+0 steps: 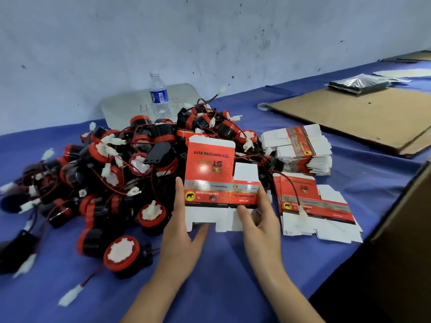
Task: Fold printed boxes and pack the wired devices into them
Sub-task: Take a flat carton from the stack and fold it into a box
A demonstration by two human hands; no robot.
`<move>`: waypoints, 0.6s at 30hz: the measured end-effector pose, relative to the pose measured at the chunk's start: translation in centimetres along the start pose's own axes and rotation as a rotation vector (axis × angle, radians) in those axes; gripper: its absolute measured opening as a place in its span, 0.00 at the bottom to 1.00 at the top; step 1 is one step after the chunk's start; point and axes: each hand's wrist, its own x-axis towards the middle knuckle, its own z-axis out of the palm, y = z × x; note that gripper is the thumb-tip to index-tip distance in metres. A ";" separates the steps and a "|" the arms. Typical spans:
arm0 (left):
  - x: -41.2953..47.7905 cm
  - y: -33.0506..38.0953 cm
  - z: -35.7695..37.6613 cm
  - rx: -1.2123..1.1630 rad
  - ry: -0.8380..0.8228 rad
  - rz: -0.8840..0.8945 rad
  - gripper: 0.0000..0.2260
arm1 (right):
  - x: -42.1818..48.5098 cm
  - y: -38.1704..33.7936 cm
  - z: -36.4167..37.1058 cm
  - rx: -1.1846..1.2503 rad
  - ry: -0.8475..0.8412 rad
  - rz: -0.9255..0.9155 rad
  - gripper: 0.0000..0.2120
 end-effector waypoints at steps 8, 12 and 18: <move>0.0 -0.1 0.0 0.122 0.147 0.060 0.44 | -0.1 -0.6 -0.4 0.188 -0.087 -0.017 0.20; 0.1 0.4 0.9 0.258 -0.031 0.195 0.43 | -0.9 -1.0 0.5 0.144 -0.208 -0.018 0.12; -0.4 0.2 0.7 0.055 -0.300 0.196 0.39 | -0.7 -1.9 0.7 0.291 -0.354 0.145 0.14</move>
